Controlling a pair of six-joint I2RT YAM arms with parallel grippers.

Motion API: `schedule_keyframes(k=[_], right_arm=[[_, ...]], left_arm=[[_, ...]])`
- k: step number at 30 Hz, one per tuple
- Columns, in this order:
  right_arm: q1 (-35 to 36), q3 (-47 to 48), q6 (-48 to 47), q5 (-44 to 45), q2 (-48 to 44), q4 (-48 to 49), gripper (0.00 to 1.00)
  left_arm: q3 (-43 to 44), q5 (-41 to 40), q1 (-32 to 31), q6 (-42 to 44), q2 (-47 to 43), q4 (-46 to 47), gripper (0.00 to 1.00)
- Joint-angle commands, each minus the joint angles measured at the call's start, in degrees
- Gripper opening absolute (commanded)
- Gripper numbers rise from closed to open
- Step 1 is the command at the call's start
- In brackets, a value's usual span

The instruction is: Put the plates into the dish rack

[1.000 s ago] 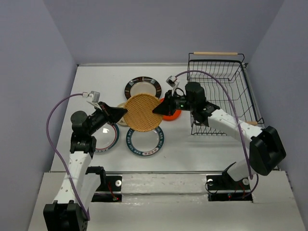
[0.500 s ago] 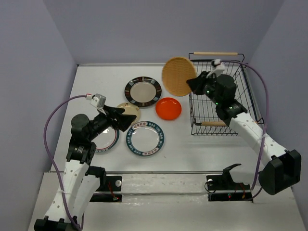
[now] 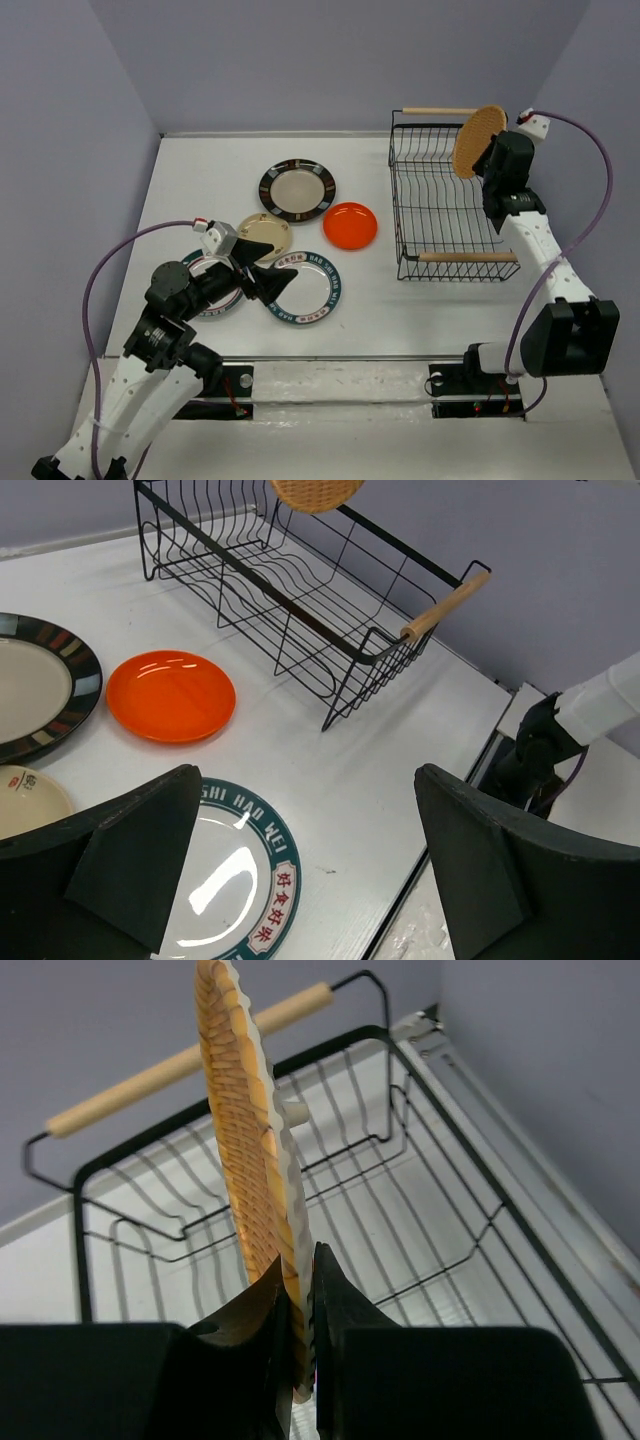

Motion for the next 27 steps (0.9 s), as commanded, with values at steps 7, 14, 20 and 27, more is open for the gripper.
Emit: schedule_keyframes(k=[7,14,20,27], right_arm=[[-11.41,5.76,-15.63,-5.16,8.83,4.81,0.07],[-14.85,11.29,-25.13,-13.16,17.27,0.94,0.07],[-14.85,14.82,-27.16,-15.36,22.11,-1.52,0.07],[-14.85,14.91,-28.47,-15.98,25.89,-1.52,0.07]], left_arm=[[2.77,-10.55,-5.02,0.90,-4.29,-2.83,0.99],[2.77,-10.90,-5.90,0.81,-4.38,-2.83,0.99],[2.77,-11.60,-5.99,0.81,-3.68,-2.92,0.99],[2.94,-13.01,-5.63,0.90,-2.71,-3.36,0.99]])
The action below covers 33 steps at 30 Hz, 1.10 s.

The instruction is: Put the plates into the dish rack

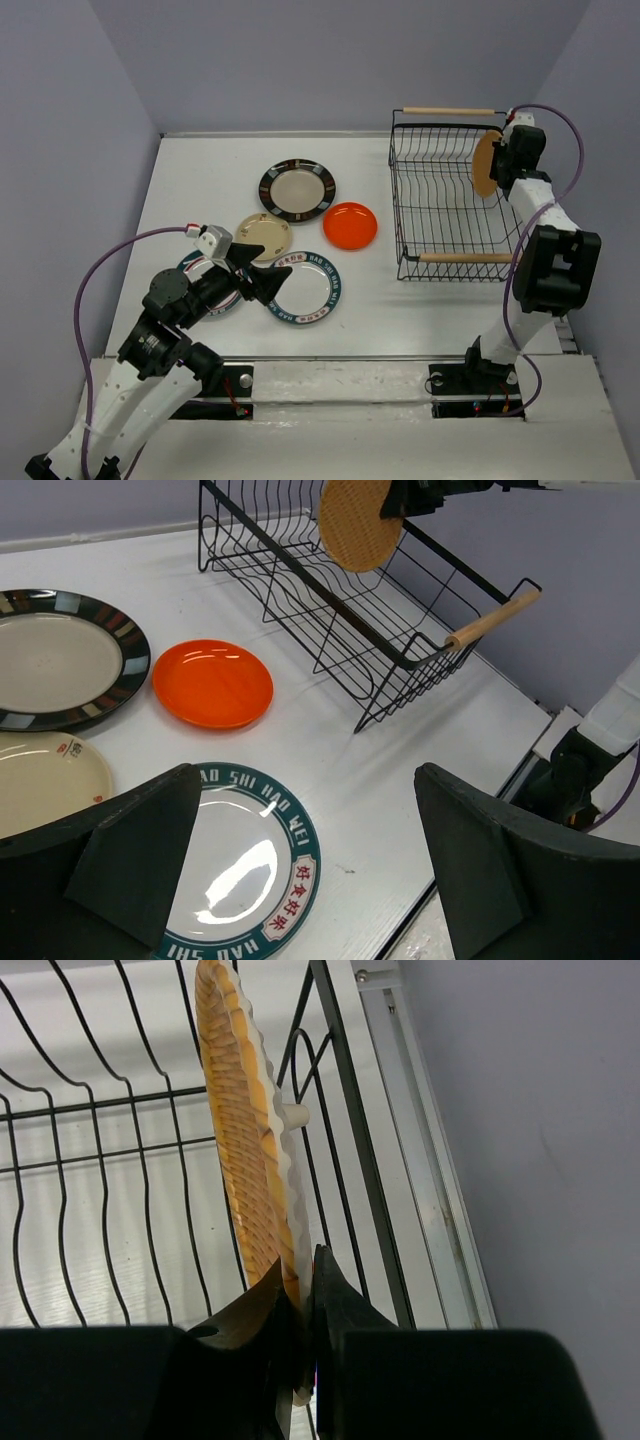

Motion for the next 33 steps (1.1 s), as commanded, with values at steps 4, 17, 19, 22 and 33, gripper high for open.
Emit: schedule_keyframes(k=[4,17,19,22,33], right_arm=[[-0.22,3.17,-2.49,0.07,2.78,1.82,0.07],[-0.22,4.04,-1.35,2.71,3.05,2.35,0.56],[-0.22,4.57,-0.56,3.24,2.35,2.53,0.76],[-0.22,6.42,2.50,2.19,1.20,2.35,0.84],[9.07,9.33,23.61,-6.25,-9.16,4.98,0.85]], left_arm=[[2.64,-0.66,-0.02,0.66,1.62,1.56,0.99],[2.64,-0.75,0.25,0.66,2.15,1.65,0.99],[2.64,-0.57,0.33,0.57,2.32,1.65,0.99],[2.64,-0.57,0.60,0.57,2.41,1.73,0.99],[2.90,-4.07,2.09,-0.05,4.43,1.21,0.99]])
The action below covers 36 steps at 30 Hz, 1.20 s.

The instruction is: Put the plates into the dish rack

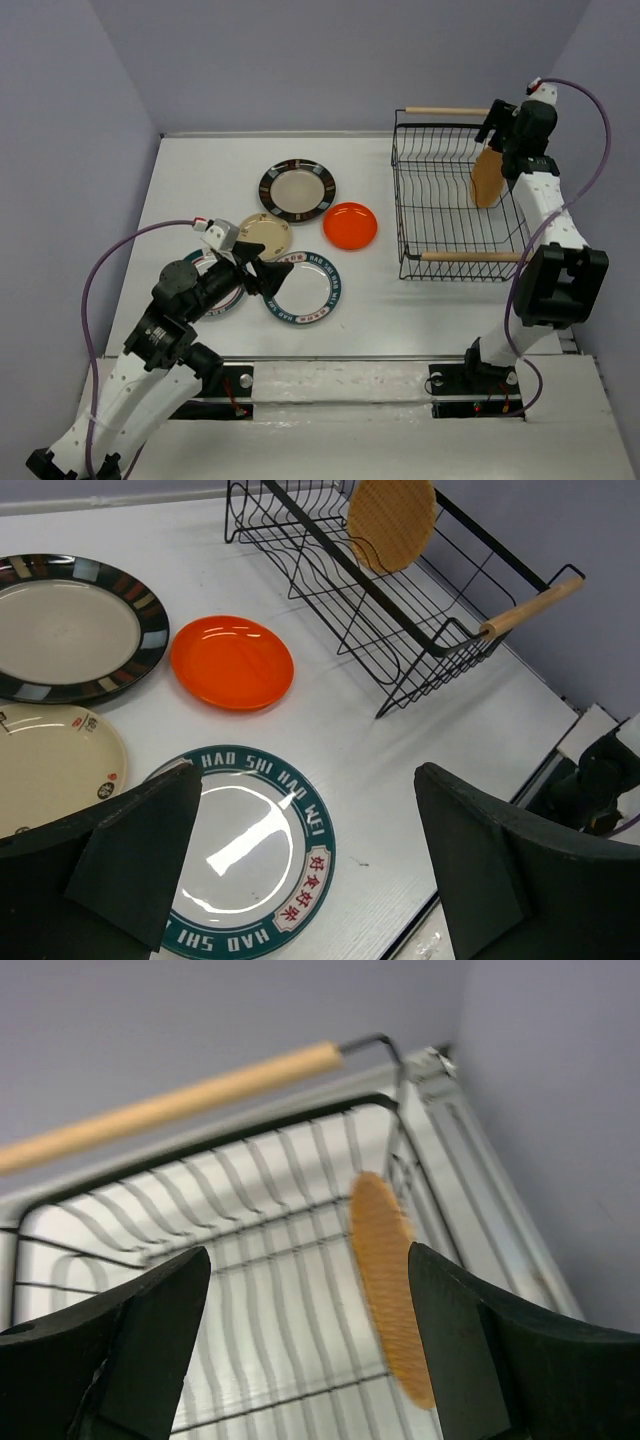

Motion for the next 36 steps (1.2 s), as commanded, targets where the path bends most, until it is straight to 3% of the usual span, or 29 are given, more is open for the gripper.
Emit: schedule_keyframes(k=[1,6,9,10,13,14,18,23,25,36], right_arm=[[9.23,2.37,8.38,-4.02,-5.72,5.66,0.85],[23.91,2.29,8.64,-7.62,-5.11,7.78,0.79],[29.63,0.53,10.48,-8.25,-3.26,8.65,0.56],[32.87,-0.17,13.18,-6.07,-1.69,10.05,0.44],[37.45,-1.40,19.34,-1.31,1.91,14.00,0.27],[38.43,-0.54,19.97,0.53,5.76,14.97,0.26],[41.07,7.10,20.51,1.77,14.73,12.18,0.30],[41.78,14.56,20.50,10.72,22.13,4.03,0.61],[41.78,17.04,20.68,11.70,25.98,1.90,0.67],[40.02,26.98,26.04,11.27,37.95,-6.81,0.66]], left_arm=[[2.88,-3.58,1.35,-0.07,1.02,1.43,0.99],[3.32,-8.15,3.81,-0.77,1.99,0.63,0.99],[3.40,-9.47,5.22,-0.95,2.08,0.63,0.99],[3.49,-10.00,6.26,-1.03,2.25,0.63,0.99],[3.75,-9.74,8.11,-1.12,3.30,0.98,0.99],[3.76,-9.57,8.47,-1.04,3.83,1.24,0.99],[3.41,-8.33,10.05,-1.03,4.80,1.51,0.99],[3.40,-7.19,11.98,-1.12,4.80,2.04,0.99],[3.40,-6.58,11.99,-1.12,5.06,2.13,0.99],[3.23,-6.31,10.84,-1.03,4.80,2.13,0.99]])
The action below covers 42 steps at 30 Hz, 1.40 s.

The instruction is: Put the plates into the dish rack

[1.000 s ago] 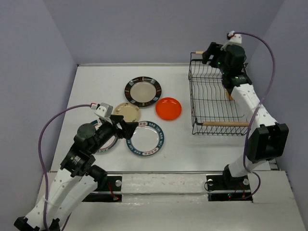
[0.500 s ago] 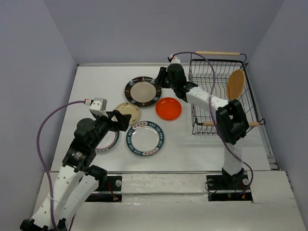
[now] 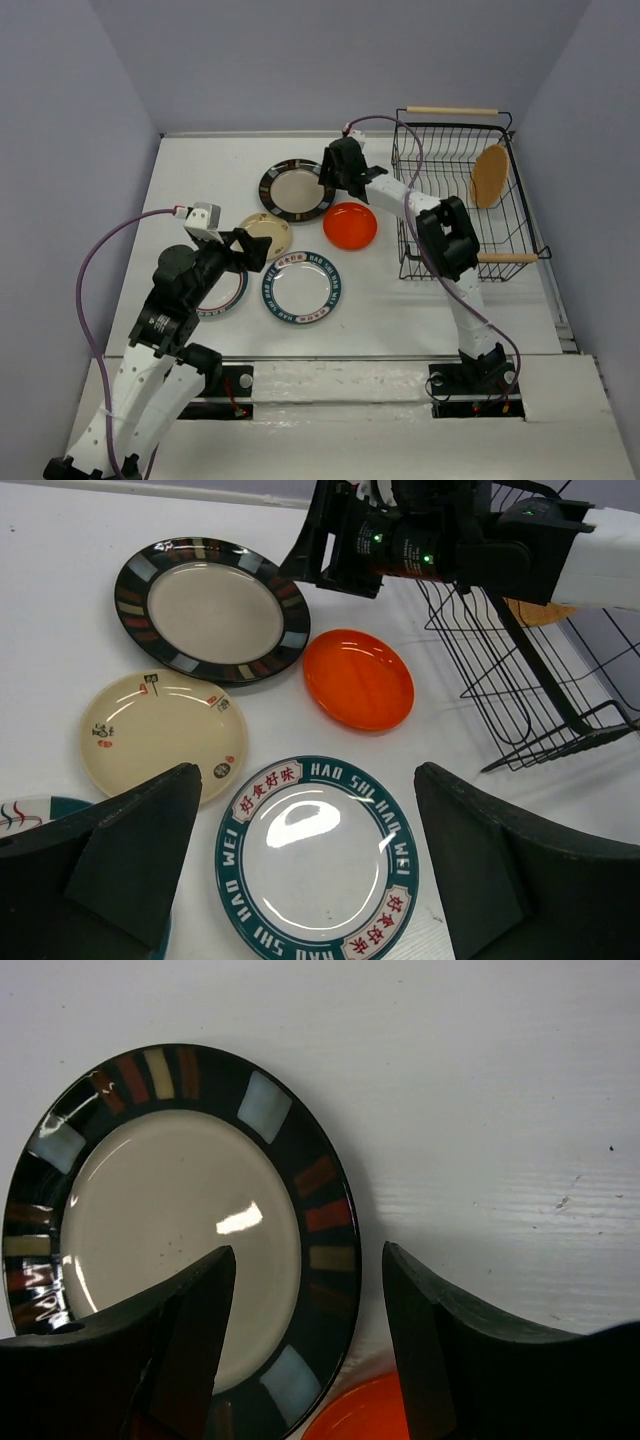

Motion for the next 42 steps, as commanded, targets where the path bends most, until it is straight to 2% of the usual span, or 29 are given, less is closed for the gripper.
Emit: schedule_keyframes(k=[1,4,7,10,13,21,26,34,42], right_arm=[[-1.75,4.49,4.53,-0.92,3.27,-3.69,0.65],[-1.75,4.93,6.20,-2.95,5.12,-3.60,0.63],[-1.75,5.72,7.78,-10.05,6.88,-2.20,0.59],[-1.75,6.25,9.63,-13.67,8.20,-0.70,0.51],[-1.75,6.51,13.41,-17.81,9.87,1.31,0.39],[-1.75,5.99,24.66,-22.91,13.56,12.21,0.30],[-1.75,4.85,30.81,-23.00,15.05,19.06,0.07],[-1.75,-1.13,31.35,-22.82,9.26,33.12,0.07],[-1.75,0.88,32.14,-24.93,3.20,39.64,0.07]], left_arm=[[2.09,0.90,-1.00,0.01,-0.23,2.94,0.99],[2.09,0.90,-1.44,0.01,-0.23,2.93,0.99],[2.18,0.99,-1.53,0.01,-0.49,2.93,0.99],[2.18,0.99,-1.71,0.01,-0.75,2.93,0.99],[2.18,0.90,-1.88,0.01,-0.93,2.94,0.99],[2.18,0.55,-2.50,0.01,-1.11,2.67,0.99],[2.27,0.20,-2.85,0.10,-1.19,2.58,0.99],[2.36,-0.24,-2.94,0.10,-0.93,2.58,0.99],[2.18,-0.68,-2.85,-0.07,-0.93,2.58,0.99]])
